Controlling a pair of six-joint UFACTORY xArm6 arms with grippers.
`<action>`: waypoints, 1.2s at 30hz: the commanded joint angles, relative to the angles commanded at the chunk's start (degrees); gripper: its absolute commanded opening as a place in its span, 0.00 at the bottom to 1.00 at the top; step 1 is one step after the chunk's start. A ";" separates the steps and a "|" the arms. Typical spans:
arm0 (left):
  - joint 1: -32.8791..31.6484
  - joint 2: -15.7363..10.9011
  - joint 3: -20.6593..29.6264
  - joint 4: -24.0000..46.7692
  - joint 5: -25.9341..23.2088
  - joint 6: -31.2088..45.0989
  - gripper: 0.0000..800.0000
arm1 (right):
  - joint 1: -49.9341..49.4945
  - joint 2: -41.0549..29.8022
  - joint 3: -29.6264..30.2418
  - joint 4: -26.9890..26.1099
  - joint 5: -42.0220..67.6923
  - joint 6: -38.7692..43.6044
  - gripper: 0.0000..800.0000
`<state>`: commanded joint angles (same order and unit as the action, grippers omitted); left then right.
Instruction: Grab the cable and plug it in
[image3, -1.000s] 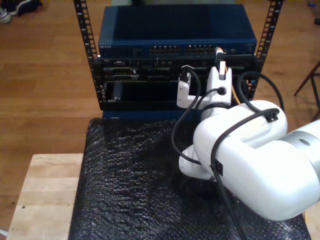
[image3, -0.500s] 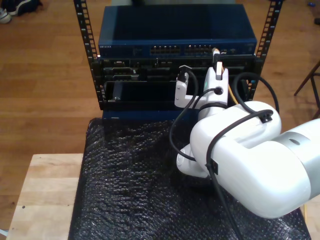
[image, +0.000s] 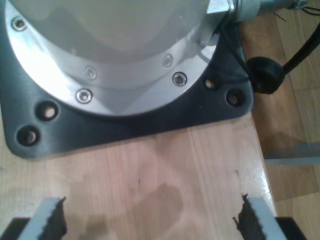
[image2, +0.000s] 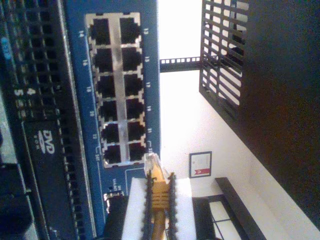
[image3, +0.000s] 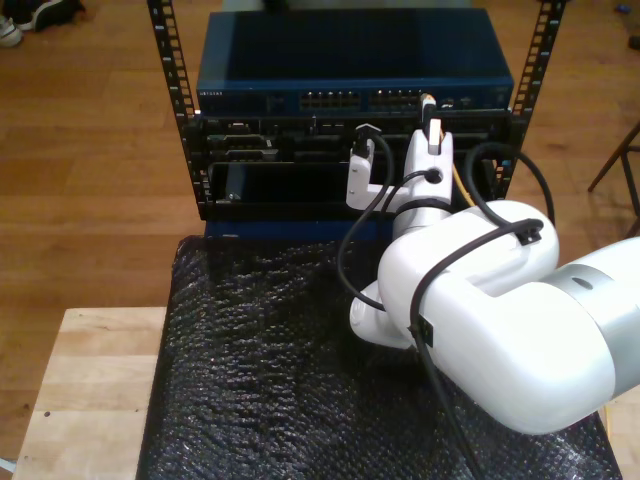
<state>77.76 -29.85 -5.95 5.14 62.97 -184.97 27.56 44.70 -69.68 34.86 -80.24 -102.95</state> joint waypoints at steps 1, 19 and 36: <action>0.00 0.00 0.00 0.00 0.00 0.00 1.00 | 0.00 0.00 0.00 0.00 0.00 0.00 0.00; 0.00 0.00 0.00 0.00 0.00 0.00 1.00 | -0.09 -0.35 -0.35 3.25 2.46 0.18 0.00; 0.09 0.00 0.00 0.00 0.00 0.00 1.00 | -0.35 -0.26 0.00 1.32 2.73 0.62 0.00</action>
<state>77.85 -29.85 -5.95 5.14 62.97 -184.97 27.21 44.44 -69.68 36.18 -77.52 -102.33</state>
